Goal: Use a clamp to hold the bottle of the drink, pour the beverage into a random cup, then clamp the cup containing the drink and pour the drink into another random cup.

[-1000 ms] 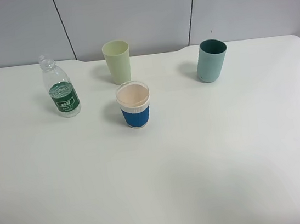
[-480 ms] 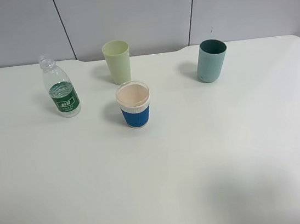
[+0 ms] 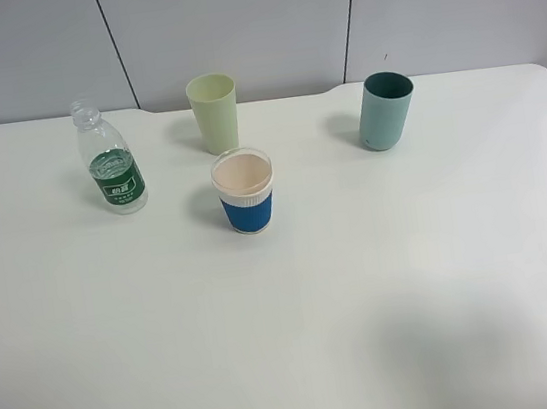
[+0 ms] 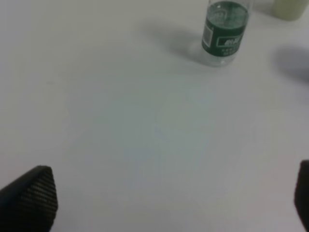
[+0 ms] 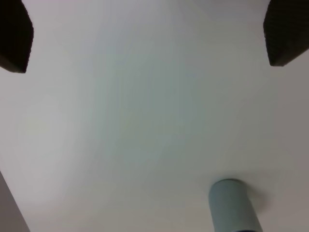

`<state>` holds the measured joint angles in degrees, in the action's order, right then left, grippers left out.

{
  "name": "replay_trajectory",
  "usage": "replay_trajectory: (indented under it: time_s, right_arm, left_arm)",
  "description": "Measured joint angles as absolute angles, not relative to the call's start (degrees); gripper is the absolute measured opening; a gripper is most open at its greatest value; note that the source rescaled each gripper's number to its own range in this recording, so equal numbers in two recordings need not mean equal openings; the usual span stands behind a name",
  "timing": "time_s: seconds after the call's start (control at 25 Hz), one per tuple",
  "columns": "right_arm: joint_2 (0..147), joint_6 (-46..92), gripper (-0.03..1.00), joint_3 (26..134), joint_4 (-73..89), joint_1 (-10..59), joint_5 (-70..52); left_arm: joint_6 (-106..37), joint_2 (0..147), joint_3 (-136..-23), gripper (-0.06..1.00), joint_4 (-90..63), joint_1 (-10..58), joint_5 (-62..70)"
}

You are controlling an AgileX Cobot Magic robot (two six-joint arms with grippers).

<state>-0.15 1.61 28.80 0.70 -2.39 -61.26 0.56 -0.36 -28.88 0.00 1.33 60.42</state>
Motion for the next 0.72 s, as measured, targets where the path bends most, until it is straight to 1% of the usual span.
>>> replay_trajectory:
  time_s: [0.72]
  right_arm:
    - [-0.1, 1.2, 0.86, 28.8, 0.7, -2.4, -61.3]
  left_arm:
    - [0.6, -0.4, -28.9, 1.0, 0.0, 1.3, 60.4]
